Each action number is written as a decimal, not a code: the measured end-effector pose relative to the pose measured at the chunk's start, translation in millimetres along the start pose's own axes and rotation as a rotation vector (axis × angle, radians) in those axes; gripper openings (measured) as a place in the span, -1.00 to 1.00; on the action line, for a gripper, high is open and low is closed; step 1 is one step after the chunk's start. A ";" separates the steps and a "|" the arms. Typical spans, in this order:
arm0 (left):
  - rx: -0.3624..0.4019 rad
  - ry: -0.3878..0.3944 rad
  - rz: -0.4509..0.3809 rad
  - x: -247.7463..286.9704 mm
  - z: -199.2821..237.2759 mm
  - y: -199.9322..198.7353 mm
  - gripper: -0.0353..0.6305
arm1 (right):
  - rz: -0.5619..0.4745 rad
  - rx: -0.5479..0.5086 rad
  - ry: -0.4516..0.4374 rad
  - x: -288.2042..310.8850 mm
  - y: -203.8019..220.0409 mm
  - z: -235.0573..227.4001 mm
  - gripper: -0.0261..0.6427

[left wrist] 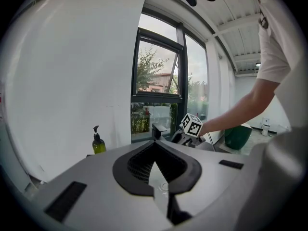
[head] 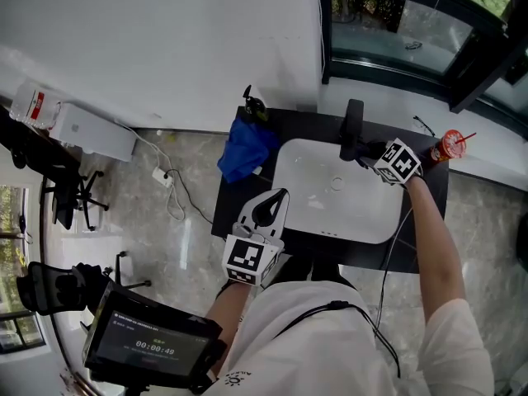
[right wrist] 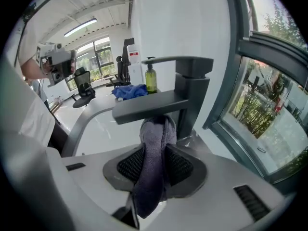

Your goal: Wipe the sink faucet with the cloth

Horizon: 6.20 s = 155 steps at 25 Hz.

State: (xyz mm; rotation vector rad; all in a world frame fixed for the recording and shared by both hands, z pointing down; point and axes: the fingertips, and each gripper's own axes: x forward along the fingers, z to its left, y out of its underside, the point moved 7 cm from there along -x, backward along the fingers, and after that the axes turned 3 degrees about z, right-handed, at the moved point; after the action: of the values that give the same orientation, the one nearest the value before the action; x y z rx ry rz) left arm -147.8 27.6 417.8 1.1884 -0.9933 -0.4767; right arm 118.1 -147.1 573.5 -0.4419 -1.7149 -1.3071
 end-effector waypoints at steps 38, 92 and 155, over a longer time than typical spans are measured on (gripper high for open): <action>0.016 0.032 -0.001 3.0 1.2 1.5 -0.91 | -0.046 -0.092 -0.169 16.8 0.1 83.1 -0.56; 0.096 0.287 -0.178 4.8 -20.9 -45.5 -0.91 | -0.699 0.437 0.515 -214.9 23.6 231.0 -0.56; 0.087 0.181 -0.219 -287.5 -201.4 61.7 -0.91 | -0.778 0.332 0.412 -279.3 81.8 549.2 -0.56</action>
State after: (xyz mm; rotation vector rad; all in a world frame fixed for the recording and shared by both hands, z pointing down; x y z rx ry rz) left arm -137.9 378.4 355.5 1.4013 -0.7381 -0.4921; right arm 82.7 441.1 375.8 0.7137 -1.7450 -1.4513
